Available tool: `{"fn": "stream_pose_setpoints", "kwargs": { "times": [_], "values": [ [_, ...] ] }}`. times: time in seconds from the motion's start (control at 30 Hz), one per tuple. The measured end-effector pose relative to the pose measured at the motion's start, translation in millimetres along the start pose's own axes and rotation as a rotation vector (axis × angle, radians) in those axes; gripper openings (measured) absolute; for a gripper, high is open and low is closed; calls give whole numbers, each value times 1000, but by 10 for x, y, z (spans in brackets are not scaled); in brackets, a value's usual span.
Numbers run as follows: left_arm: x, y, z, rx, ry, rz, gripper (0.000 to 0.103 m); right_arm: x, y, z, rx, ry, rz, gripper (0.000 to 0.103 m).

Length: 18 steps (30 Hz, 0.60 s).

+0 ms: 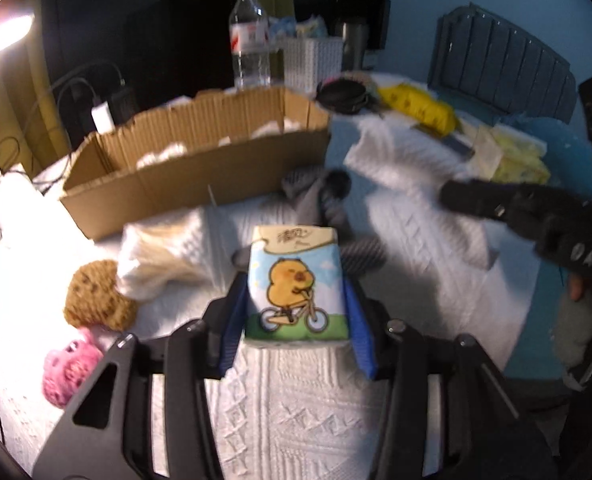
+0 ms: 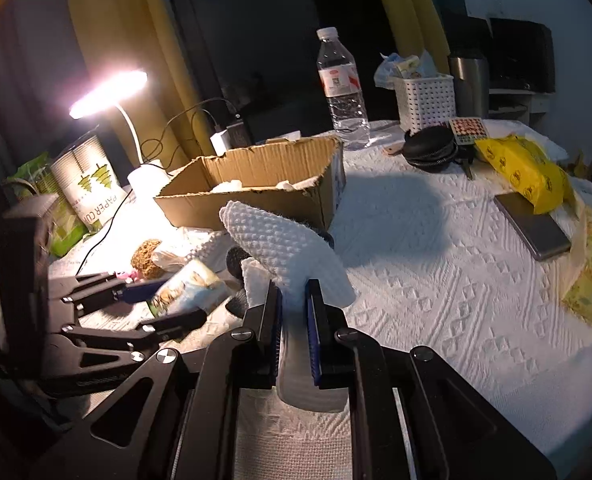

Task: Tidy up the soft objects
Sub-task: 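Place the tissue pack in the box with the left gripper while the right gripper drops the towel in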

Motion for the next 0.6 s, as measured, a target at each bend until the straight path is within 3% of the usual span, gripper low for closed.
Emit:
{"fn": "stream_pose_setpoints", "kwargs": {
  "times": [0.37, 0.6],
  "values": [
    [-253, 279, -344, 122, 11, 5, 47, -179, -99, -180, 10, 43, -26, 13],
    [-538, 343, -527, 167, 37, -31, 47, -280, -183, -362, 39, 68, -34, 13]
  ]
}}
Point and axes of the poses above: each gripper's, at about its wrist camera, not at the fingertips, and y roughly against the way its jaws point, x to its right, z to its underside, the point moved 1 cm from there along -y, roughly the way its jaws point, and after that the axes turned 14 degrees about x, right-handed, at the moved point
